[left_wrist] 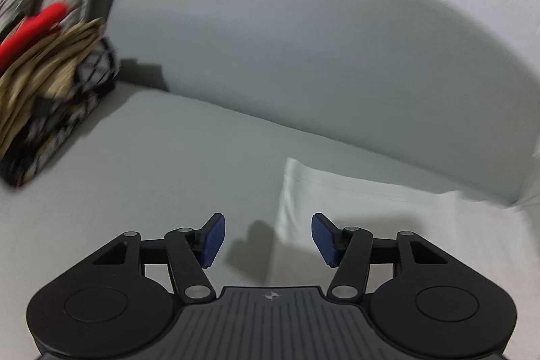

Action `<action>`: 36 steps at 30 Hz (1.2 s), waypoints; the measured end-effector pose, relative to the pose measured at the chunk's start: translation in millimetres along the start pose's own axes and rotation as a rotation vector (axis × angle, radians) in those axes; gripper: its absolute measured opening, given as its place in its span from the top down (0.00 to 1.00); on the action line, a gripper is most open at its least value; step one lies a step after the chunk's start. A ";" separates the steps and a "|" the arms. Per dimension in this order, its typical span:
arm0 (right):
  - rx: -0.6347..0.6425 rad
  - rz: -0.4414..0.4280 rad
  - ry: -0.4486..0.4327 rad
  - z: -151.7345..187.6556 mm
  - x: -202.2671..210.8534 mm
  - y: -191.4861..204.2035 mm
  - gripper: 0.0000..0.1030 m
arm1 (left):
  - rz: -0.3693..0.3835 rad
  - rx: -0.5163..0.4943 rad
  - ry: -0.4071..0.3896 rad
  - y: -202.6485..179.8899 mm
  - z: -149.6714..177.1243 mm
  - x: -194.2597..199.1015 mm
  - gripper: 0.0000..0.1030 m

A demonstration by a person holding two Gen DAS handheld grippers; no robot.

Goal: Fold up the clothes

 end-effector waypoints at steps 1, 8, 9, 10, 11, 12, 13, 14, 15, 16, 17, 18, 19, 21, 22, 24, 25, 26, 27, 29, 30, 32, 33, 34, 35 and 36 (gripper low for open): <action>0.007 -0.006 0.001 -4.2 -10.7 2.2 0.53 | -0.009 -0.039 -0.008 -4.0 -3.5 -10.9 0.47; 0.205 0.046 -0.035 -10.2 -64.5 29.7 0.93 | -0.025 -0.162 -0.023 -23.2 -18.2 -64.4 0.72; 0.203 0.059 -0.085 -8.8 -59.8 30.1 0.96 | -0.028 -0.163 -0.043 -24.3 -18.9 -64.2 0.93; 0.201 0.071 -0.135 -7.5 -55.0 30.6 0.96 | -0.036 -0.163 -0.067 -25.3 -19.6 -62.9 0.97; 0.199 0.084 -0.184 -6.2 -50.2 31.0 0.97 | -0.066 -0.159 -0.111 -25.3 -20.5 -56.8 0.97; 0.199 0.099 -0.228 -4.6 -46.5 31.3 0.97 | -0.094 -0.163 -0.151 -25.6 -20.8 -51.1 0.97; 0.213 0.126 -0.226 -1.4 -51.0 31.5 0.97 | -0.122 -0.181 -0.168 -27.0 -19.9 -49.4 0.97; 0.247 0.157 -0.226 3.1 -56.3 34.0 0.97 | -0.139 -0.212 -0.160 -29.3 -17.7 -53.3 0.97; 0.280 0.187 -0.226 7.3 -61.1 37.0 0.97 | -0.160 -0.242 -0.131 -31.3 -14.6 -61.4 0.97; 0.306 0.215 -0.225 9.5 -62.7 43.0 0.96 | -0.179 -0.256 -0.100 -32.2 -11.0 -69.8 0.96; 0.328 0.238 -0.221 11.3 -63.8 48.8 0.94 | -0.194 -0.262 -0.088 -32.9 -8.7 -74.8 0.95; 0.322 0.236 -0.202 9.6 -61.3 53.4 0.88 | -0.216 -0.268 -0.085 -34.3 -10.4 -74.5 0.89; 0.312 0.232 -0.182 7.7 -57.9 57.6 0.74 | -0.236 -0.273 -0.080 -35.4 -12.3 -73.8 0.87; 0.227 0.184 -0.175 4.8 -26.1 48.2 0.59 | -0.236 -0.255 -0.061 -34.5 -18.1 -61.2 0.65; 0.184 0.153 -0.189 6.1 -4.6 47.0 0.52 | -0.236 -0.238 -0.065 -32.4 -18.0 -47.8 0.60; 0.127 0.089 -0.218 17.9 51.0 41.5 0.49 | -0.236 -0.214 -0.099 -26.5 -16.9 -16.1 0.54; 0.098 0.058 -0.233 23.8 78.8 38.8 0.47 | -0.223 -0.200 -0.094 -24.6 -16.2 2.6 0.52; 0.070 0.026 -0.247 29.7 106.6 36.0 0.46 | -0.211 -0.184 -0.085 -23.1 -14.6 22.9 0.52; 0.043 -0.005 -0.260 35.9 134.7 33.0 0.46 | -0.202 -0.169 -0.085 -22.7 -11.6 46.2 0.50; 0.014 -0.051 -0.264 53.6 195.0 24.0 0.44 | -0.176 -0.148 -0.083 -25.4 -3.6 96.2 0.39; 0.001 -0.073 -0.266 62.3 224.7 19.5 0.41 | -0.160 -0.145 -0.081 -28.7 1.8 121.9 0.36; -0.007 -0.094 -0.274 79.3 278.4 11.3 0.35 | -0.129 -0.144 -0.085 -37.5 14.8 176.7 0.32; -0.007 -0.103 -0.280 92.1 307.4 6.1 0.34 | -0.106 -0.144 -0.081 -39.4 22.7 204.0 0.29; -0.002 -0.111 -0.285 101.4 330.9 0.2 0.34 | -0.076 -0.146 -0.077 -44.5 32.8 230.7 0.29; 0.004 -0.118 -0.290 110.7 354.4 -5.7 0.33 | -0.039 -0.150 -0.072 -47.7 43.0 254.2 0.29; 0.009 -0.125 -0.294 120.1 376.8 -12.2 0.29 | 0.001 -0.153 -0.072 -51.6 54.0 274.0 0.28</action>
Point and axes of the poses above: each gripper's, at about its wrist camera, not at the fingertips, and x roughly against the way its jaws point, y to its left, z to its underside, the point moved 2 cm from there along -x, roughly the way its jaws point, and after that the axes turned 11 degrees about -x, right-handed, at the moved point
